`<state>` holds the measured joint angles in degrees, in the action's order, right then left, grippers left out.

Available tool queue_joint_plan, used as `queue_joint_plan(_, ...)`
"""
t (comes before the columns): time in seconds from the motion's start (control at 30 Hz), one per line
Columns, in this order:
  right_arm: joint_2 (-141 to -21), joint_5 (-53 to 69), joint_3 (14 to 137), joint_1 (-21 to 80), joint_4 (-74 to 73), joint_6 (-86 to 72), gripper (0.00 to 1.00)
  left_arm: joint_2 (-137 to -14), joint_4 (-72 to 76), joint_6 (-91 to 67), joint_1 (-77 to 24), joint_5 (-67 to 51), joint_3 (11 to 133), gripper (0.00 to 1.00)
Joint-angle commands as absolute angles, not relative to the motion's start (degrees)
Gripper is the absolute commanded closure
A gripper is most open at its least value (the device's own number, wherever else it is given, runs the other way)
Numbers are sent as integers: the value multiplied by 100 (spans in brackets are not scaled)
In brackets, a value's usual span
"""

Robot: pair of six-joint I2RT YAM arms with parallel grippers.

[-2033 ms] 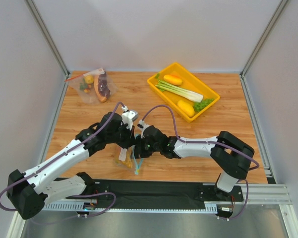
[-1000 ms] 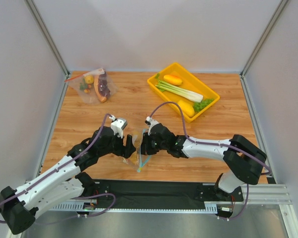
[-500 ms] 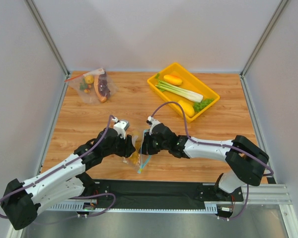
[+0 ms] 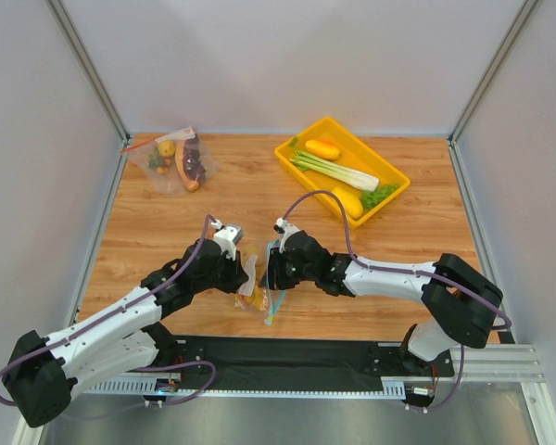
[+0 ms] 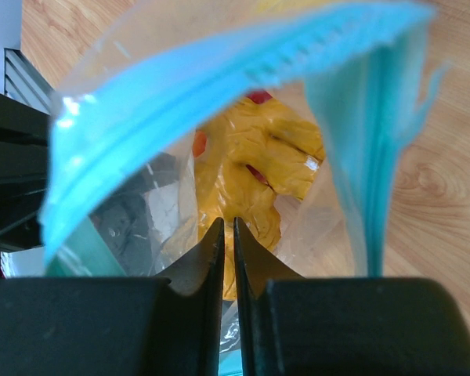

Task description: Open the zip-top bag and remove the fake food

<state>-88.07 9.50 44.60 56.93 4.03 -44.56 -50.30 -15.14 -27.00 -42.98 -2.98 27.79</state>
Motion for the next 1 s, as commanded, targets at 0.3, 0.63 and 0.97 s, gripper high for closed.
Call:
queue_joint_plan(0.3,-8569,861,4368,5669,580,-4465,88,-4870,-1757,-2988,-4289,-290,2707,21)
queue_joint_plan(0.63,-8569,888,4386,5669,580,-4465,88,-4755,-1600,-3225,-4298,-483,2329,24)
queue_joint_plan(0.97,-8640,958,4333,5660,694,-4535,88,-4807,-1072,-3349,-4298,-782,2092,72)
